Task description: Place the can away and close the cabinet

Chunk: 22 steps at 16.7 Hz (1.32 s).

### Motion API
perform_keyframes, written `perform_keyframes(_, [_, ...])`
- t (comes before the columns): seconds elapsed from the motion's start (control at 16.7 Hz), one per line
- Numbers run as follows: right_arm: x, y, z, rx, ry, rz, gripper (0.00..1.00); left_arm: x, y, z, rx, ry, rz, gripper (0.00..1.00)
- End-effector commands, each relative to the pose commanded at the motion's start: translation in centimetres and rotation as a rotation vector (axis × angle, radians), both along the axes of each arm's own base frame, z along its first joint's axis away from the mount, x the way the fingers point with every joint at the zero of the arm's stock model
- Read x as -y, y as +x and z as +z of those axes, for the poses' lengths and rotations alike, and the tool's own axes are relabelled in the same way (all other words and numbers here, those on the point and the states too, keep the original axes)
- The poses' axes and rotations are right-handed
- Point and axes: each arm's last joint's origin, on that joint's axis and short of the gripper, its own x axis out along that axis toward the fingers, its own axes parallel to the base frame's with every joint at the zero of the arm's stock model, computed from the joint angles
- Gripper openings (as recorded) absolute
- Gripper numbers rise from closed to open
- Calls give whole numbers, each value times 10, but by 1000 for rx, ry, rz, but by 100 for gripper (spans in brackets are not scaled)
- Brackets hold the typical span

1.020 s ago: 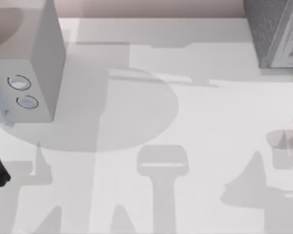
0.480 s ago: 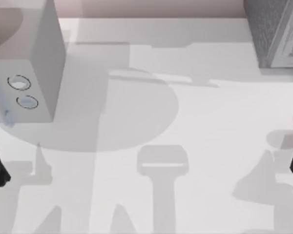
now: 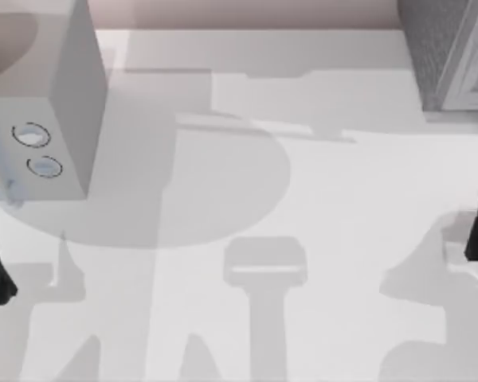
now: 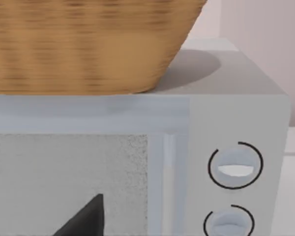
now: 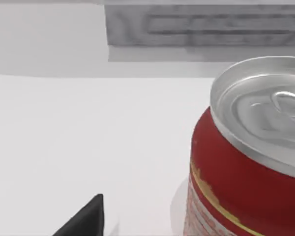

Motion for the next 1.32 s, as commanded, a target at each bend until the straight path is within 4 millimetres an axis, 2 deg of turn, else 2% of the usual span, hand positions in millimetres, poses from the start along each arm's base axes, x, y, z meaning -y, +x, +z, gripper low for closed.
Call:
perform_keyframes(0.24, [0, 26, -8, 0, 0, 0, 100, 0, 0, 0, 0, 0, 0, 100])
perform_keyframes(0.54, [0, 29, -9, 0, 0, 0, 100, 0, 0, 0, 0, 0, 0, 100])
perform_keyframes(1.32, [0, 29, -9, 0, 0, 0, 2, 0, 0, 0, 0, 0, 0, 100])
